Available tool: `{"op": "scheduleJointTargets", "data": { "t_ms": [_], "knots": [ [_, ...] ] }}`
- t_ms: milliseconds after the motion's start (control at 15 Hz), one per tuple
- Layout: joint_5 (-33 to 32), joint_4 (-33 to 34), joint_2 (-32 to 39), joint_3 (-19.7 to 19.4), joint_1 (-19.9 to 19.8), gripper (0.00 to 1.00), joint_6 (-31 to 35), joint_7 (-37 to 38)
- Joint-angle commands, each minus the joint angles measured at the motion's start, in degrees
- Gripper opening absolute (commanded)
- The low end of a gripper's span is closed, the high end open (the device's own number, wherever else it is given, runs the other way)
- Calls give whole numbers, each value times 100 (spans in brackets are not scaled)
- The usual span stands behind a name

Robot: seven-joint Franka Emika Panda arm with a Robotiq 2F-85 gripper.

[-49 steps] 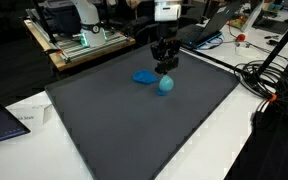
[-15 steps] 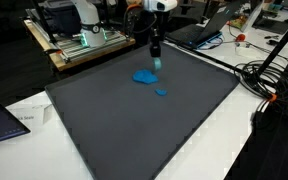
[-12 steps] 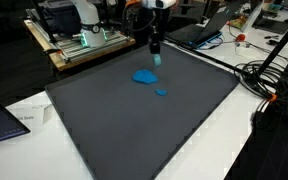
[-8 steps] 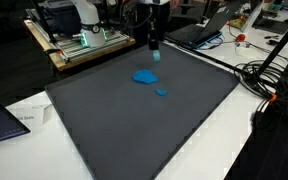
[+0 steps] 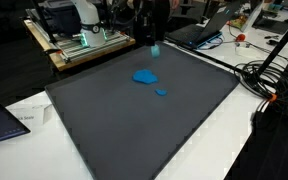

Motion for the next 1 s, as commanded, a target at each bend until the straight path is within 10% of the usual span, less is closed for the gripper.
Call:
{"op": "scheduleJointTargets", "data": {
  "t_ms": [0,67,400,467,933],
  "knots": [
    [195,57,-113,-209,-152,21,-394,-258],
    [41,26,-3,-112,-62,46,-117,-47],
    [41,30,-3,-193,-137,46,-215,-129],
    [41,30,-3,-193,-137,21,-218,-129],
    [273,401,397,-377,-343,21,-337,-806]
  ]
}}
